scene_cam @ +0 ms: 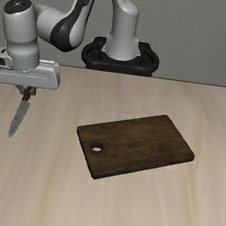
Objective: Pick up the knife and place it on the cutting board
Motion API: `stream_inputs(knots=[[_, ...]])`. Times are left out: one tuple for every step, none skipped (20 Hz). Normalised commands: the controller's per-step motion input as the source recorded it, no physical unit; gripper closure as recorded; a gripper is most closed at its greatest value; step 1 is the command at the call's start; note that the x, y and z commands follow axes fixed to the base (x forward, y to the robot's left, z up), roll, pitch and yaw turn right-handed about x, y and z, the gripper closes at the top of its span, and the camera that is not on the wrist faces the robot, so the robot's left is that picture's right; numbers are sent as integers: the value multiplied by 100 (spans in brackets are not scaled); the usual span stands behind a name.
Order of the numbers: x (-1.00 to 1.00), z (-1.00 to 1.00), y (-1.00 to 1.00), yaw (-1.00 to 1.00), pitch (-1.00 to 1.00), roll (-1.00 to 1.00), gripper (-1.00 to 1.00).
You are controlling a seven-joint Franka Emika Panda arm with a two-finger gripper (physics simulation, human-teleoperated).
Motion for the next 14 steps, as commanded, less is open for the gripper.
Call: stream_inputs(knots=[[0, 0, 100, 0, 0, 0, 100], [0, 0, 100, 0, 0, 0, 100], [0, 0, 100, 0, 0, 0, 100], [0, 0, 100, 0, 0, 0, 100], [0, 0, 100, 0, 0, 0, 100], [0, 0, 100, 0, 0, 0, 100], [0, 0, 100, 0, 0, 0, 100], [0, 0, 100, 0, 0, 0, 100], [0, 0, 100, 0, 0, 0, 100], [0, 0, 100, 0, 0, 0, 100], [0, 0, 100, 0, 0, 0, 100], [0, 0, 100, 0, 0, 0, 100], [0, 0, 100, 0, 0, 0, 100], [0, 0, 100, 0, 0, 0, 100]])
